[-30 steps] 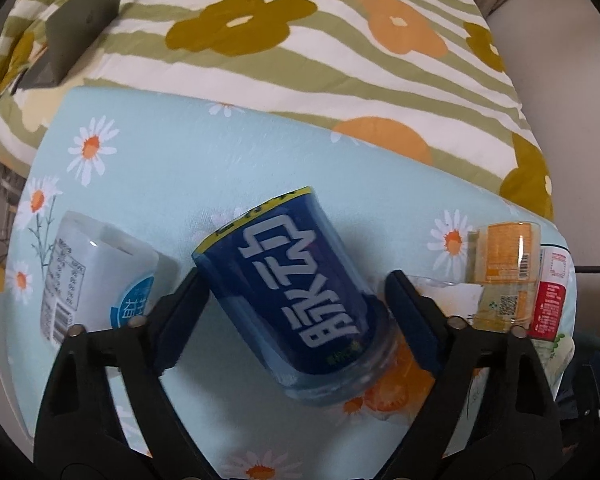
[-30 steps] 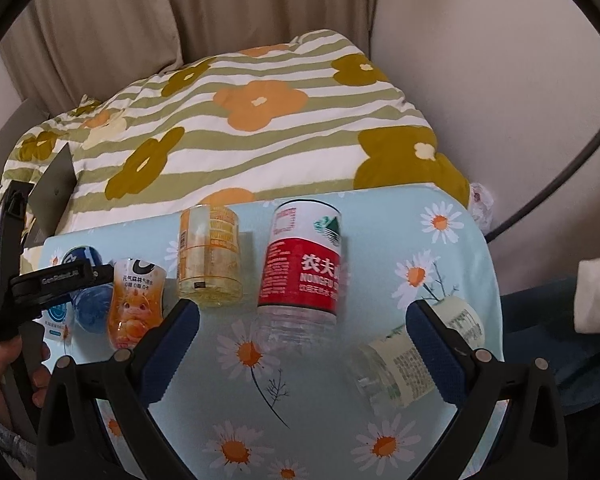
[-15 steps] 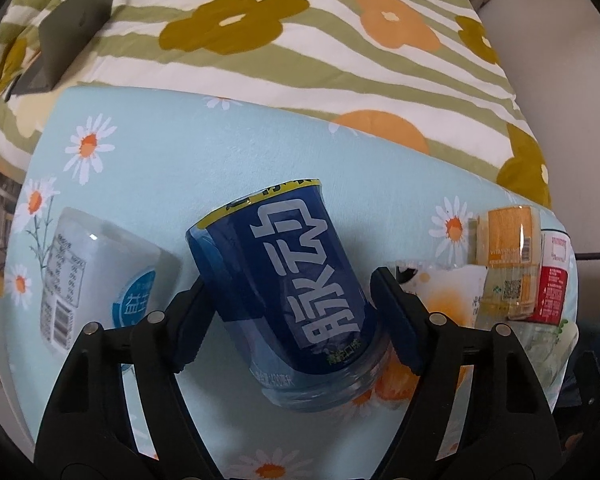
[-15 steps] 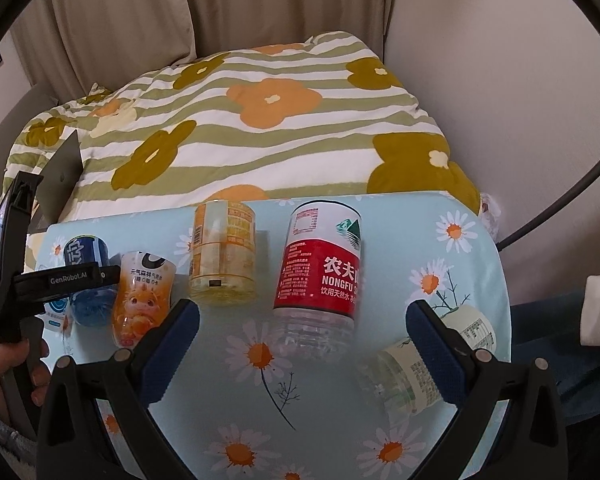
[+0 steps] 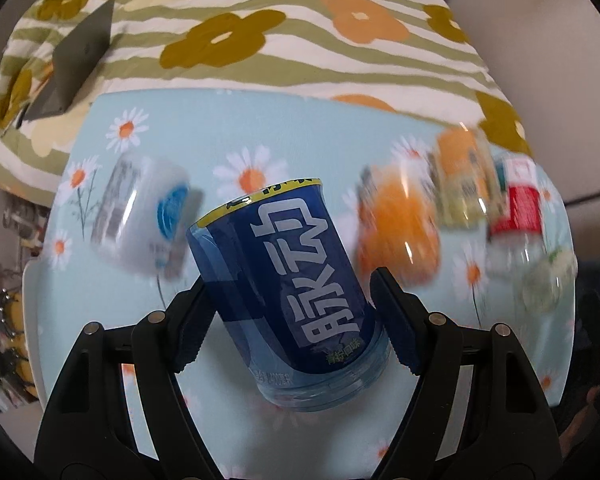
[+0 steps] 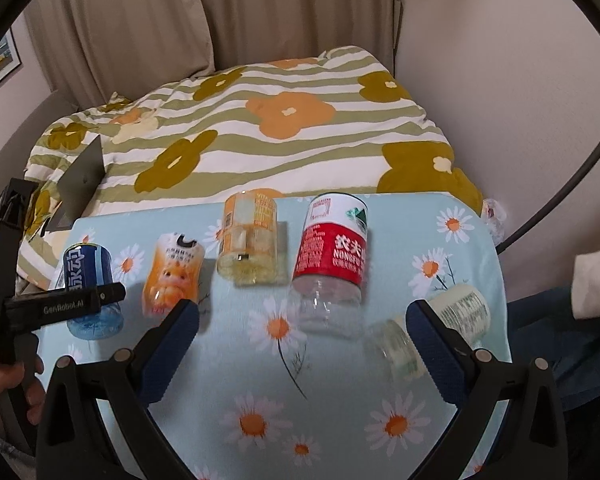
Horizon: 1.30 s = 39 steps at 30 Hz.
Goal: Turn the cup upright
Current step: 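Lift the blue cup with the left tool off the table, then bring the right tool to the cup and grasp it while the left tool holds it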
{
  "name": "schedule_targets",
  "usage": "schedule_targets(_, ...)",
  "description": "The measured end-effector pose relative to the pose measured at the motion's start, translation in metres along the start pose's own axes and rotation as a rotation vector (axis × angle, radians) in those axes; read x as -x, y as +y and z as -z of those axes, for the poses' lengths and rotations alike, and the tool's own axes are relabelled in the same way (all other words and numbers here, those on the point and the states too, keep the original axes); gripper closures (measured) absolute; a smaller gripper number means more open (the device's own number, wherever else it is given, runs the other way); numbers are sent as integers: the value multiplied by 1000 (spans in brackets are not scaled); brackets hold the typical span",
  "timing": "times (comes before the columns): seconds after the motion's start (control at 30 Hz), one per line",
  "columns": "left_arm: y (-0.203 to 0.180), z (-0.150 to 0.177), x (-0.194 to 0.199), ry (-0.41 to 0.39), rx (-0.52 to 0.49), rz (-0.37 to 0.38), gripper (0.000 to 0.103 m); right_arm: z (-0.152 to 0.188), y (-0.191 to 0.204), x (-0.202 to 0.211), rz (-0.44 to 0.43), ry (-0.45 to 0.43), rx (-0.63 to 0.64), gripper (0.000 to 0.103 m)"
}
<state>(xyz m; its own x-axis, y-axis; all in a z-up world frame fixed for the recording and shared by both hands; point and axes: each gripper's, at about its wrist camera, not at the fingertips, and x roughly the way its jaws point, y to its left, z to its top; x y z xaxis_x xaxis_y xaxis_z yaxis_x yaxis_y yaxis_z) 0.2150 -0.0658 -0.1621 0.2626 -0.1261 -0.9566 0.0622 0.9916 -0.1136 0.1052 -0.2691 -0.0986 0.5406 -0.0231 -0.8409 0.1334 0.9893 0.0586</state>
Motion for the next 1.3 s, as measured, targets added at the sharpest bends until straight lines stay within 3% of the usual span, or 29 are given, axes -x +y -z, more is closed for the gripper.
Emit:
schedule_targets(0.3, -55, 89, 8, 29, -164, 65, 22, 51, -23, 36, -28, -12, 1, 0)
schedule_targets(0.47, -87, 118, 2, 40, -260, 95, 22, 81, -40, 45, -18, -9, -20, 0)
schedule_targets(0.67, -106, 123, -14, 69, -303, 98, 22, 106, -57, 46, -9, 6, -41, 0)
schedule_targets(1.03, -114, 121, -33, 92, -299, 94, 21, 120, -70, 43, -14, 12, -58, 0)
schedule_targets(1.17, -116, 118, -32, 78, -300, 80, 5, 119, -73, 41, -18, 14, -60, 0)
schedule_targets(1.3, -118, 116, -27, 60, -292, 70, 4, 117, -75, 41, -21, 8, -56, 0)
